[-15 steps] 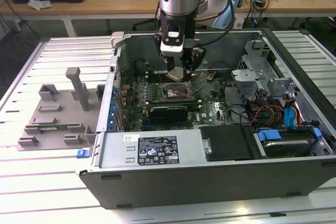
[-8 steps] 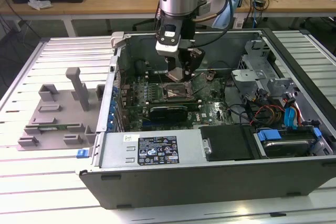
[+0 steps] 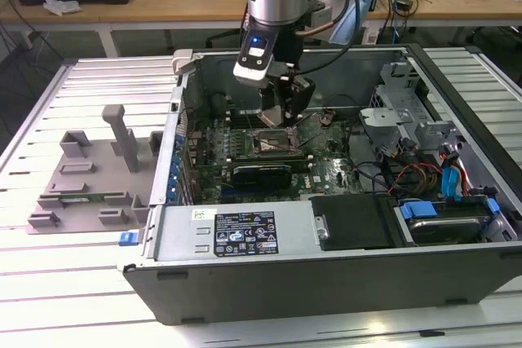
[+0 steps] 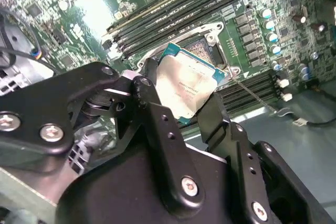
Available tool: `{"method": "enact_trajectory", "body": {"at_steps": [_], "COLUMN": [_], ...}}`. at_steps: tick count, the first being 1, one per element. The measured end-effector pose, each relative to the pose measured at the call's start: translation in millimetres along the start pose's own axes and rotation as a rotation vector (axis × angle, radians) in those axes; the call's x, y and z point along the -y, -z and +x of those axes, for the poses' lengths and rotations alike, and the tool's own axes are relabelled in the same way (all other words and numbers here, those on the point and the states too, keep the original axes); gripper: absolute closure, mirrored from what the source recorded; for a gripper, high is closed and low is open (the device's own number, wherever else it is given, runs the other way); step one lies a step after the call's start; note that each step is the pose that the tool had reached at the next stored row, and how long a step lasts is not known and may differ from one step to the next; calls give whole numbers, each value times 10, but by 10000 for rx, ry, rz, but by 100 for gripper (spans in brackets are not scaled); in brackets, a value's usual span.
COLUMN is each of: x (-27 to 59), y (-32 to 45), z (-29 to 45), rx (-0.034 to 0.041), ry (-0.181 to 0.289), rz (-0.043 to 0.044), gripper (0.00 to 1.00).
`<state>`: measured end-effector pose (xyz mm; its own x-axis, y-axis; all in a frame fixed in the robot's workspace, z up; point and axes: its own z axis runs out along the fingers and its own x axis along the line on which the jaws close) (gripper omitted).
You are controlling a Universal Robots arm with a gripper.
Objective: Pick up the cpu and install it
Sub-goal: 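Place the cpu into insertion slot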
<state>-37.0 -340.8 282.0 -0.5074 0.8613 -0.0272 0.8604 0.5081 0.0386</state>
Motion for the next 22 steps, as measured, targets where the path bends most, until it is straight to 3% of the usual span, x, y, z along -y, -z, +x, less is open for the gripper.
{"method": "enact_trajectory", "body": {"at_steps": [8,16,22], "x": [1,3,3], "y": [-29,-62,-81], "z": [1,1,2], "rx": [61,134,176], "ry": [-1571,-3456,-4542], "rz": [43,93,123], "gripper": [45,45,45]}}
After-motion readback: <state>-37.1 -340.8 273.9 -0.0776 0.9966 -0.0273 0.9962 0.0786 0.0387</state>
